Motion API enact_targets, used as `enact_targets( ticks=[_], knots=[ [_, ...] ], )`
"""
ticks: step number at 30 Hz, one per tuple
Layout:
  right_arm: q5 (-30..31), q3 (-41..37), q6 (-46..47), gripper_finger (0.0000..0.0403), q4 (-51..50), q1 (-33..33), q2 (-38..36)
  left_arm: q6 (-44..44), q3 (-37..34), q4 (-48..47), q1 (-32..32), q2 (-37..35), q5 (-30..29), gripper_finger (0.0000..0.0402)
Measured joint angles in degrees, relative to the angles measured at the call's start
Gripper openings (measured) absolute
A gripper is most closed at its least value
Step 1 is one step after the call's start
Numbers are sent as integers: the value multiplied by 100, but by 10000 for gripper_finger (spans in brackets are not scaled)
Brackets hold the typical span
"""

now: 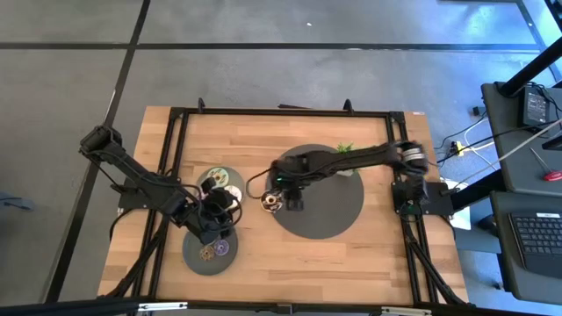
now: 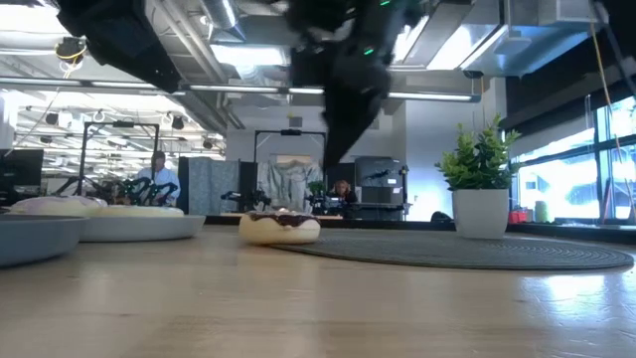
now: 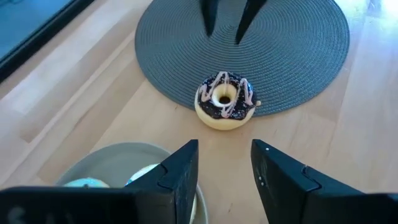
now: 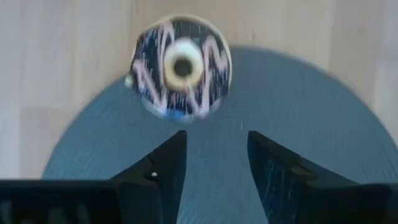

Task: Pick & Place donuts
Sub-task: Put the big brown donut on the light gray plate

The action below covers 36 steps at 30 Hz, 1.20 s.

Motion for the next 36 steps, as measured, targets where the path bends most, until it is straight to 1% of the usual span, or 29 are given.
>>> enact_targets(
  ticks=[2, 4, 6, 8, 11, 13, 15, 18, 22, 25, 31, 36],
  knots=[
    [2, -520, 194, 170, 188, 4, -498, 174, 0, 63, 59, 54, -9, 142],
    [25, -1141, 484, 168, 594, 44, -1064, 494, 0, 223, 149, 156, 9, 141],
    [207, -1811, 764, 167, 1095, 138, -1662, 967, 0, 492, 270, 297, 27, 139],
    [578, -2441, 1005, 167, 1578, 284, -2269, 1548, -2, 855, 442, 468, 148, 139],
    [1446, -3281, 1298, 166, 2306, 516, -3150, 2364, -4, 1526, 766, 751, 457, 141],
    [1908, -3756, 1448, 166, 2578, 635, -3658, 2822, 1, 2116, 1038, 956, 676, 143],
    [2064, -4127, 1581, 166, 2692, 737, -4109, 3234, 0, 2551, 1287, 1164, 944, 143],
    [2108, -4556, 1789, 166, 2818, 857, -4686, 3745, 0, 3118, 1592, 1482, 1485, 142],
    [2290, -5036, 1841, 166, 3182, 949, -5167, 4075, 0, 3611, 1903, 1928, 2099, 141],
    [2313, -5191, 1737, 166, 3338, 957, -5346, 4104, 0, 3671, 2026, 2239, 2360, 141],
    [2315, -5206, 1606, 166, 3340, 955, -5382, 4112, -2, 3656, 2138, 2684, 2419, 139],
    [2313, -5206, 1600, 166, 3331, 955, -5379, 4113, 2, 3687, 2165, 2877, 2416, 136]
  ],
)
